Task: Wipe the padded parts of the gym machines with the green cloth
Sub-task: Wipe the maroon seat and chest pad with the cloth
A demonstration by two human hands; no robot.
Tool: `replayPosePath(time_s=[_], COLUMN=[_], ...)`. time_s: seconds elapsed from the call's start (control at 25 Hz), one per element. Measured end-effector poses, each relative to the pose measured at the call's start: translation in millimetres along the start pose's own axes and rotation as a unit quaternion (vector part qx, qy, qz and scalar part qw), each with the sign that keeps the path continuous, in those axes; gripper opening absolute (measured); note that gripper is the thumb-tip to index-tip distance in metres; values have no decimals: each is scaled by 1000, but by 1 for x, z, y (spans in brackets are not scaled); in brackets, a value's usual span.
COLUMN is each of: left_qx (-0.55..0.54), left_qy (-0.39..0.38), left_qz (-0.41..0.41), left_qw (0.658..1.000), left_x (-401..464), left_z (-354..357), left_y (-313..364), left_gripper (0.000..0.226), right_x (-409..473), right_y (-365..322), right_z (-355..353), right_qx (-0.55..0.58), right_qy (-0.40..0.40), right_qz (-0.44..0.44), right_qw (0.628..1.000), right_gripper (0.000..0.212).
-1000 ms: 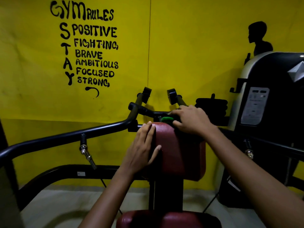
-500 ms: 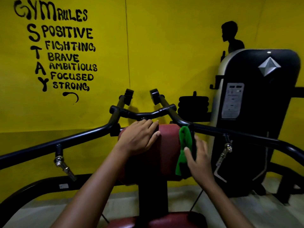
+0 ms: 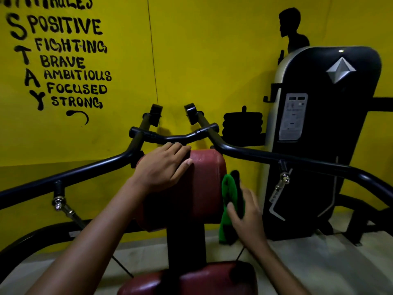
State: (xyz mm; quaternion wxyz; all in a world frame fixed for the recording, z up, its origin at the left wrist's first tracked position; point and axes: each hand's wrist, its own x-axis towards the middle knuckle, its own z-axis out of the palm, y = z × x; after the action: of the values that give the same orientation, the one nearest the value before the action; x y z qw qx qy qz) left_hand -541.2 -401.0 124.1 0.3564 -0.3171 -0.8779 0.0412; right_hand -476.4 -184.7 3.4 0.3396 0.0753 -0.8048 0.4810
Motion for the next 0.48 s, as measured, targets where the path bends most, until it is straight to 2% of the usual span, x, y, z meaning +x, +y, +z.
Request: replayPosePath(time_s=[0.16, 0.28, 0.4, 0.48], left_qx=[3, -7, -15, -29], left_qy=[-13, -16, -12, -14], left_qz=[-9, -7, -12, -14], left_qw=[1000, 1000, 1000, 999], left_x=[-1, -1, -2, -2], left_z=[-3, -3, -3, -5], left_y=[2, 1, 1, 2], left_gripper=[61, 61, 64, 67], right_x=[68, 44, -24, -44], right_y=[-32, -24, -3, 4], right_z=[-2, 4, 15, 28], right_qx=[13, 19, 63, 174], right_qy=[7, 25, 29, 27], right_qz=[-32, -12, 128, 266], right_qw=[999, 999, 989, 948], right_gripper=[59, 56, 56, 55])
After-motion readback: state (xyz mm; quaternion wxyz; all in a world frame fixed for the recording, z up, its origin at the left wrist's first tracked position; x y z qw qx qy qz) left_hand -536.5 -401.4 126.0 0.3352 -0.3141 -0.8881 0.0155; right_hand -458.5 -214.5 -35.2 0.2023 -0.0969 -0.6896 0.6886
